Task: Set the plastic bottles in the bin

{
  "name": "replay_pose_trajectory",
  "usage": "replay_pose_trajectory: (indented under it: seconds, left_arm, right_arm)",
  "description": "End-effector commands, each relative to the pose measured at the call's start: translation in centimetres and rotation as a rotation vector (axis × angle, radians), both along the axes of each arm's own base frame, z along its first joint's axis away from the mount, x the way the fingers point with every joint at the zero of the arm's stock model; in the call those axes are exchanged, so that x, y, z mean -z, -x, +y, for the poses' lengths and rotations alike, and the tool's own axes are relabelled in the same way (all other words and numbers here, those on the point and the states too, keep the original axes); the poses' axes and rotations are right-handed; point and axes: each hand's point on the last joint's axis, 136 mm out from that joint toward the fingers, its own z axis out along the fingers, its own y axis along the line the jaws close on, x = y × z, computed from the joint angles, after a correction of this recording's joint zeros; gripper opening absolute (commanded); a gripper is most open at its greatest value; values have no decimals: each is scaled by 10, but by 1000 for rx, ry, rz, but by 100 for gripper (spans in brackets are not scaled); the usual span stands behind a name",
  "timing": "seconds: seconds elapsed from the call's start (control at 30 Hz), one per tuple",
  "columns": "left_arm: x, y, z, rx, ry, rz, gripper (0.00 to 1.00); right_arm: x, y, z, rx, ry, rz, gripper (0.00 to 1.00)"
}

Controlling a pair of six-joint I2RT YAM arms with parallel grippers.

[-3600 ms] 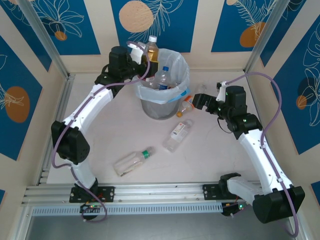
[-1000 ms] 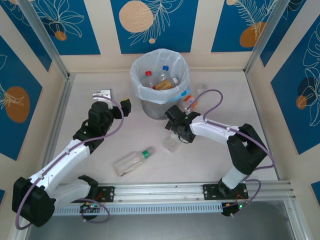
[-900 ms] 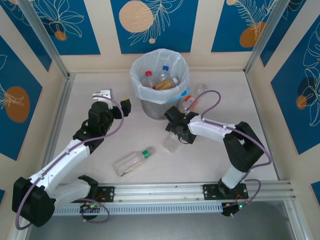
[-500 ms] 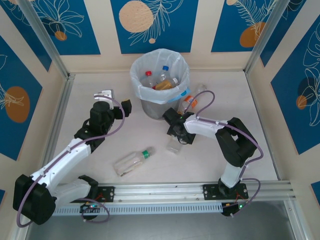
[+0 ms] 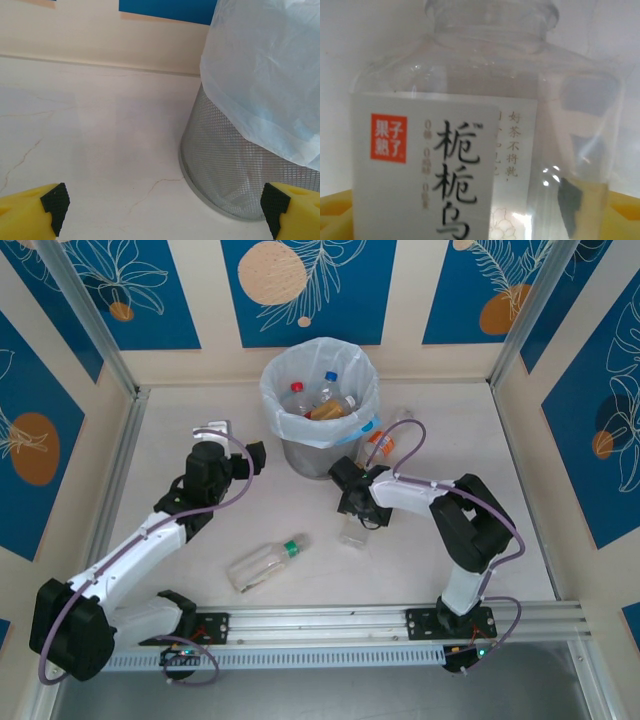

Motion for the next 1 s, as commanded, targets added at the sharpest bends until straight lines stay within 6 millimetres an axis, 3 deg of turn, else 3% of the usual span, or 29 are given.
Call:
replay_pose_trajectory:
  seconds: [0.0, 0.33, 0.67, 0.97]
  left_arm:
    - [-10, -4, 0, -1, 19, -8, 99]
    - [-10, -6, -1, 0, 18, -1, 99]
    - [-3, -10, -4, -6, 40, 25, 99]
    - [-2, -12, -5, -10, 42, 29, 99]
  right_arm:
    - [8, 2, -3, -8, 22, 35, 80]
    - [5, 6, -5, -7, 11, 12, 58]
    - [-13, 2, -5, -22, -27, -72, 50]
    - [-39, 2, -22, 34, -28, -181, 46]
